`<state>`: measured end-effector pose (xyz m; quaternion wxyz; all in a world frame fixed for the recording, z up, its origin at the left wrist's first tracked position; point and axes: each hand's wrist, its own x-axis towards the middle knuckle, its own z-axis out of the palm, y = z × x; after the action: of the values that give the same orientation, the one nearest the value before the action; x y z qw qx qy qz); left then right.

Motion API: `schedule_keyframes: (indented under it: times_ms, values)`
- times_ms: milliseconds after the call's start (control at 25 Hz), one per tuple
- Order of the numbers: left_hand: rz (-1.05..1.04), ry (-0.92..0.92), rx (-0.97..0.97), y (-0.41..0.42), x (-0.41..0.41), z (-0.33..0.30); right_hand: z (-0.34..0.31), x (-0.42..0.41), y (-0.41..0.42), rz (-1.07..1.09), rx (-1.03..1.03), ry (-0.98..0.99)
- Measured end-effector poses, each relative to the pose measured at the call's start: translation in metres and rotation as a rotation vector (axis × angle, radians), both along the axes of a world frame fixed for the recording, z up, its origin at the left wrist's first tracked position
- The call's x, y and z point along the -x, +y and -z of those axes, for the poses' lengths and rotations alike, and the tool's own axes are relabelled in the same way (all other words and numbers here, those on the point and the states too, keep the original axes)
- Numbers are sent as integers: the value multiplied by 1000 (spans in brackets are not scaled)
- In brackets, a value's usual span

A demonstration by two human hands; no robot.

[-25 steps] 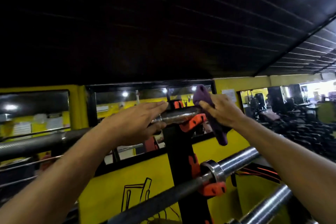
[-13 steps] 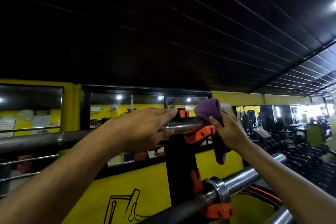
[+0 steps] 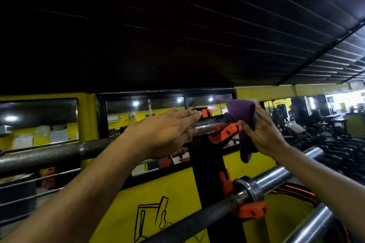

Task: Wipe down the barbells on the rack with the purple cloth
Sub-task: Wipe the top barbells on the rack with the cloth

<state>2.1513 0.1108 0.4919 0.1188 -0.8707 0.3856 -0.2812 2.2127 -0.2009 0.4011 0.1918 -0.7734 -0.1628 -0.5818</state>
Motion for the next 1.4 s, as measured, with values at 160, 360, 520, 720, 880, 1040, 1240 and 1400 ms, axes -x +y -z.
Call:
schedule_keyframes:
  times_ms: [160,360,520,720,880,1040,1240,1400]
  values:
    - [-36,-29,-23,-1,10,4,-55,0,-16,92,-216,371]
    - [-33,10,-40,29,25,0,-88,0,10,-47,-20,580]
    - [-119,13,-7,71,43,6,-43,42,8,-290,-124,418]
    - [-60,48,-16,65,47,3,-91,83,13,-137,-274,127]
    - [-88,71,-52,64,55,1,-88,86,107,-134,-103,183]
    - [-176,75,0,83,61,2,-33,80,152,-5,162,41]
    - [-184,22,59,93,70,8,-102,47,153,153,125,599]
    - [-183,-34,97,90,71,9,-70,60,153,204,84,341]
